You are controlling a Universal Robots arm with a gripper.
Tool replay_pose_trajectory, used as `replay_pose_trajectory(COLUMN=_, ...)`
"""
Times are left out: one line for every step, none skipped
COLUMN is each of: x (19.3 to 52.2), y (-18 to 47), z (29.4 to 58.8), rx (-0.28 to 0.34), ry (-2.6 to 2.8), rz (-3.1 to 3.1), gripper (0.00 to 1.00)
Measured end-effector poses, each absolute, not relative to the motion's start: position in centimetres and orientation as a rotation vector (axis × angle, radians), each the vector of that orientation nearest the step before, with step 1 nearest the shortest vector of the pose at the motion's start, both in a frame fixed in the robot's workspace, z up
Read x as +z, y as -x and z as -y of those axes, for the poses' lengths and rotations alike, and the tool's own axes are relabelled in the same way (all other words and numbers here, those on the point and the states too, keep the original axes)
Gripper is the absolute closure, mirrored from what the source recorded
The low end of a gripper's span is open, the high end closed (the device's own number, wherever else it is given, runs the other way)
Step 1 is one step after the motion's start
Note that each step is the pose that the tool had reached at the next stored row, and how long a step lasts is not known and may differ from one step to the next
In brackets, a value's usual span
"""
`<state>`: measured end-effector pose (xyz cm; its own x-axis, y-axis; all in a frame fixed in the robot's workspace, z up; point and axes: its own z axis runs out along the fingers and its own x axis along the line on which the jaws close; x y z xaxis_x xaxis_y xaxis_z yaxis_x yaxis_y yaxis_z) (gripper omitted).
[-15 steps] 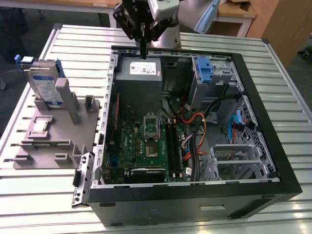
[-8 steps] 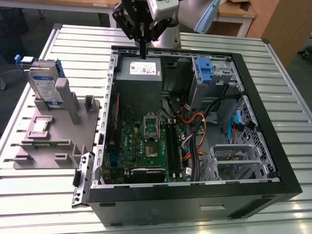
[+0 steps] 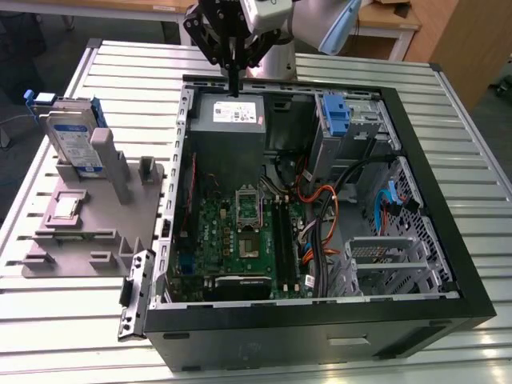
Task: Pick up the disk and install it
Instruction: 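Reach for the disk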
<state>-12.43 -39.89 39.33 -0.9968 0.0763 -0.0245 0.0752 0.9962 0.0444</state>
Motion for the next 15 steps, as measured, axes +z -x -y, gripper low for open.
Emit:
replay_pose_trajectory(x=39.33, y=12.44, z=39.89, rx=0.068, ry=-0.118, rz=-3.112, gripper=0.89)
replay_pose_trajectory(x=39.33, y=12.47, z=39.89, rx=0.068, ry=-0.118, rz=-3.113, gripper=0.89)
replay_pose_trajectory(x=39.33, y=12.47, z=39.89, rx=0.068, ry=-0.118, rz=-3.112, gripper=0.89)
replay_pose_trajectory(x=39.33, y=12.48, z=39.89, rx=0.068, ry=-0.118, rz=-3.113, gripper=0.89)
replay_pose_trajectory(x=39.33, y=12.48, z=39.89, rx=0.068, ry=-0.118, rz=-3.113, gripper=0.89)
replay_pose_trajectory(x=39.33, y=12.48, z=39.89, rx=0.068, ry=-0.118, rz=-3.113, gripper=0.89)
replay_pose_trajectory(x=39.32, y=12.49, z=39.89, rx=0.068, ry=-0.118, rz=-3.112, gripper=0.89)
replay_pose_trajectory(x=39.31, y=12.53, z=39.89, rx=0.068, ry=-0.118, rz=-3.112, gripper=0.89)
replay_pose_trajectory(x=39.31, y=12.59, z=39.89, rx=0.068, ry=-0.118, rz=-3.112, gripper=0.89)
replay_pose_trajectory(x=39.3, y=12.66, z=39.9, rx=0.068, ry=-0.118, rz=-3.112, gripper=0.89)
replay_pose_trajectory(x=39.3, y=12.74, z=39.9, rx=0.067, ry=-0.118, rz=-3.113, gripper=0.89)
replay_pose_trajectory(x=39.29, y=12.83, z=39.9, rx=0.068, ry=-0.118, rz=-3.112, gripper=0.89)
replay_pose_trajectory(x=39.28, y=12.92, z=39.9, rx=0.068, ry=-0.118, rz=-3.112, gripper=0.89)
replay_pose_trajectory(x=39.28, y=13.02, z=39.89, rx=0.068, ry=-0.118, rz=-3.112, gripper=0.89)
replay_pose_trajectory(x=39.27, y=13.12, z=39.9, rx=0.068, ry=-0.118, rz=-3.112, gripper=0.89)
